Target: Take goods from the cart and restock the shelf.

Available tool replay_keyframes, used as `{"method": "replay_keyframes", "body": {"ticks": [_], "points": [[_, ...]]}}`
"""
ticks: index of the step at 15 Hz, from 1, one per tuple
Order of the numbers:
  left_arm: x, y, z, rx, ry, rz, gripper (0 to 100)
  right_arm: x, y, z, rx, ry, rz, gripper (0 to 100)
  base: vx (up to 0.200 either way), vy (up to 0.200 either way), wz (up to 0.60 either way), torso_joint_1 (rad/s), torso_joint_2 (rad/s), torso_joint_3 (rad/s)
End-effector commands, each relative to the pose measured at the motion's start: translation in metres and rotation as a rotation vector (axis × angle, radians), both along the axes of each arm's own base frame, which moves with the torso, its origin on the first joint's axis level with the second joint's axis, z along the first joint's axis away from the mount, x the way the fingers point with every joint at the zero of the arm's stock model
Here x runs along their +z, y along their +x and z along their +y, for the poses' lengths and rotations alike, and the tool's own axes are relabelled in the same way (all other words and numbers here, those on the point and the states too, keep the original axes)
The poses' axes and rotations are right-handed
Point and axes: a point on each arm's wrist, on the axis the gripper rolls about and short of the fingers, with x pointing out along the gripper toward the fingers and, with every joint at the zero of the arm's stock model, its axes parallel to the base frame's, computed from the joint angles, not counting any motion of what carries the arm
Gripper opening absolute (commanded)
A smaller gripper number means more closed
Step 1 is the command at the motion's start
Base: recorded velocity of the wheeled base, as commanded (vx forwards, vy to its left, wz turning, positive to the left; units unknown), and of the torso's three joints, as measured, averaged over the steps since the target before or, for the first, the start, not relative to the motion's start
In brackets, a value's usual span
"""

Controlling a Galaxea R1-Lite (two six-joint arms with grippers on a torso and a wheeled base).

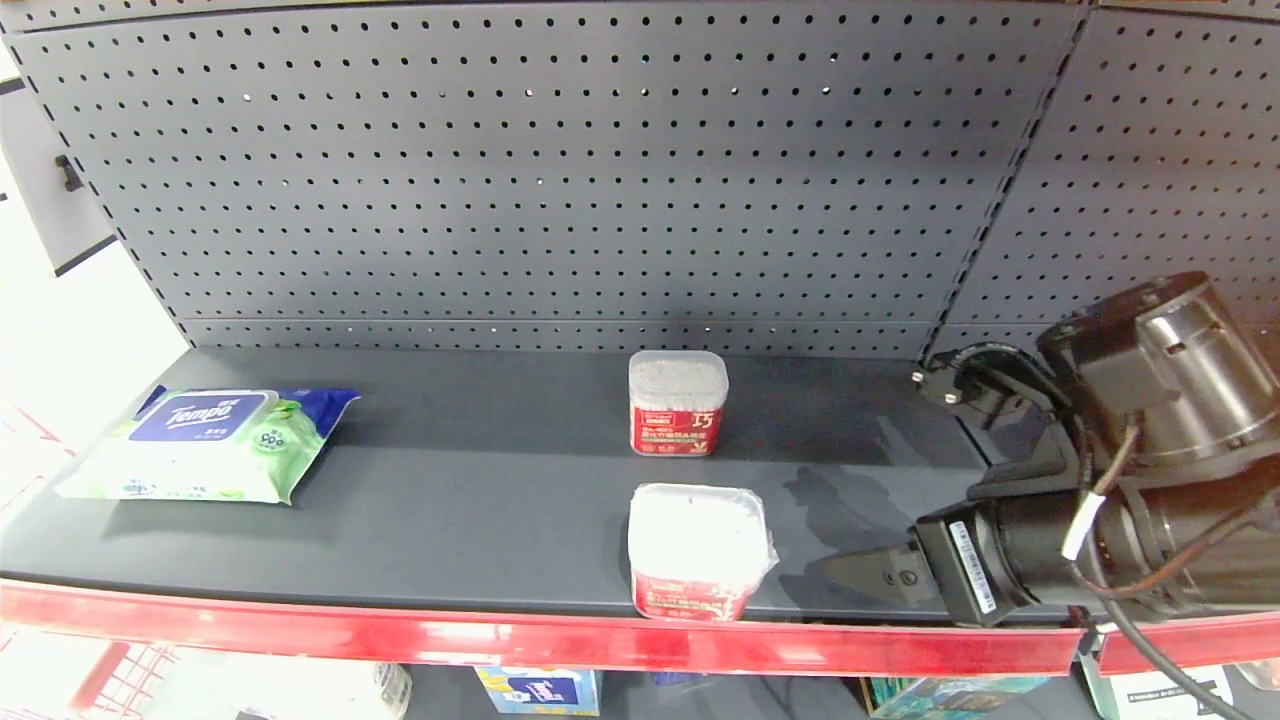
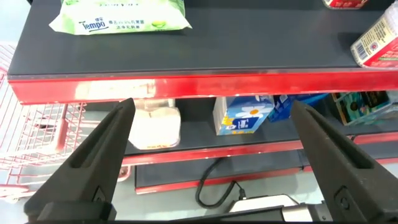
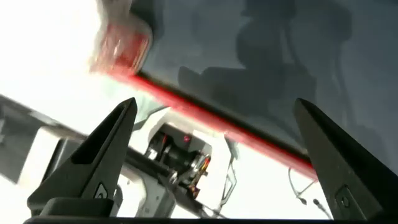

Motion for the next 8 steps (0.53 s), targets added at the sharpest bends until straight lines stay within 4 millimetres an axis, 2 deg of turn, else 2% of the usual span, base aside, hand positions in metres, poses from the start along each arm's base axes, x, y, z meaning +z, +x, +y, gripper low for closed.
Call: {"method": "replay_keyframes", "body": {"ticks": [1, 8], "points": [[0.000, 0.001, 0.000, 0.000, 0.001, 0.007, 100, -0.011, 0.013, 0.015, 0.009, -0.033, 0.029, 100, 0.000, 0.000, 0.00, 0.000, 0.00, 0.000], [0.001, 0.006, -0.001, 0.002, 0.007, 0.031, 100, -0.023, 0.019, 0.020, 0.010, -0.066, 0.062, 100, 0.000, 0.000, 0.00, 0.000, 0.00, 0.000]]}}
